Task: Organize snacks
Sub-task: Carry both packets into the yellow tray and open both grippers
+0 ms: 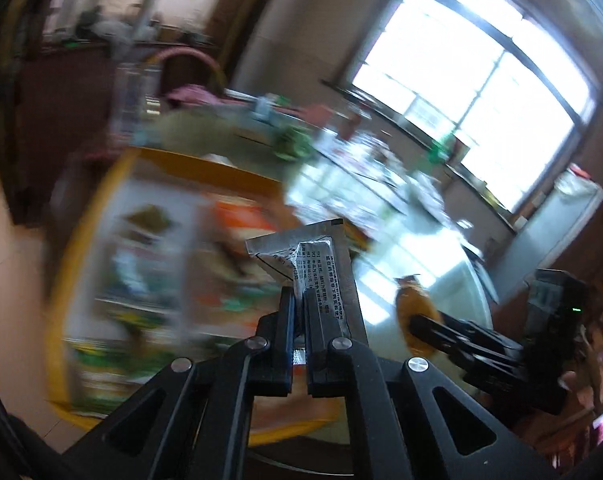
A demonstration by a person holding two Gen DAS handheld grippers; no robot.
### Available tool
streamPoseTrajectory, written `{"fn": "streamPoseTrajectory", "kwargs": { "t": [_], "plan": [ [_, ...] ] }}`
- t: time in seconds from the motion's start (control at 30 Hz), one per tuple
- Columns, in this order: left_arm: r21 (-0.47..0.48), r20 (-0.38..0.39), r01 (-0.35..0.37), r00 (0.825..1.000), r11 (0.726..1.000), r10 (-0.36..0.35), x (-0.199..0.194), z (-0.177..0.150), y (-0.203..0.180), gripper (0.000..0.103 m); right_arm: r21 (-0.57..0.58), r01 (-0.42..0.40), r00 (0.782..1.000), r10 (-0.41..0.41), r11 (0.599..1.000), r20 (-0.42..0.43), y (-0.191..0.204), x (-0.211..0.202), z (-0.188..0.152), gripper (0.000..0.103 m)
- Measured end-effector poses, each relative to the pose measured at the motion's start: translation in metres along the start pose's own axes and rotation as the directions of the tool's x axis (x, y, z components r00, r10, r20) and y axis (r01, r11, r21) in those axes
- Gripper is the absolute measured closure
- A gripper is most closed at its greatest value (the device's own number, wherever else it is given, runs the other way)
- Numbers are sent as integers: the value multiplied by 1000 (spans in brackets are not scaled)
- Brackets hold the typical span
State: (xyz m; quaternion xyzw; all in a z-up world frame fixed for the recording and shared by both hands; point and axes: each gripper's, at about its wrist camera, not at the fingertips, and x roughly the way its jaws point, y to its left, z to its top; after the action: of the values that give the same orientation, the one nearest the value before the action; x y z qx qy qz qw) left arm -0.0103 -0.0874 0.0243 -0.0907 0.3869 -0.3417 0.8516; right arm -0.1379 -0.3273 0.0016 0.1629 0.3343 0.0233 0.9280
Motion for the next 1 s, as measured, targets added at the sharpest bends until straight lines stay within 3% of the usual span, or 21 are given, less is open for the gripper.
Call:
{"fn": "streamPoseTrajectory", "kwargs": {
  "t": [0.27, 0.43, 0.6, 0.73, 0.87, 0.93, 1.0],
  "plan": [
    [-109, -27, -66, 998, 992, 63, 10, 13, 72, 102, -134, -114, 991, 103, 984, -81, 84, 70, 46, 58],
    [-99, -102, -92, 991, 991, 82, 37, 14, 87, 102, -155, -83, 986, 58, 984, -158, 105, 133, 82, 57],
    [-103, -146, -121, 984, 987, 105, 49, 15, 99, 102, -180, -29, 961, -23, 983, -276, 112, 199, 99, 57],
    [-90, -190, -149, 973, 985, 130, 57, 16, 101, 101, -193, 13, 948, -74, 981, -311, 112, 227, 101, 57],
    [-137, -204, -160, 970, 978, 130, 59, 17, 110, 99, -192, 18, 945, -79, 981, -317, 114, 228, 103, 55],
    [-180, -187, -158, 974, 971, 124, 55, 17, 115, 88, -186, -1, 946, -59, 983, -320, 114, 230, 104, 43],
    [-206, -153, -140, 982, 969, 110, 47, 16, 115, 56, -182, -15, 955, -40, 983, -294, 114, 222, 106, 34]
  ]
}}
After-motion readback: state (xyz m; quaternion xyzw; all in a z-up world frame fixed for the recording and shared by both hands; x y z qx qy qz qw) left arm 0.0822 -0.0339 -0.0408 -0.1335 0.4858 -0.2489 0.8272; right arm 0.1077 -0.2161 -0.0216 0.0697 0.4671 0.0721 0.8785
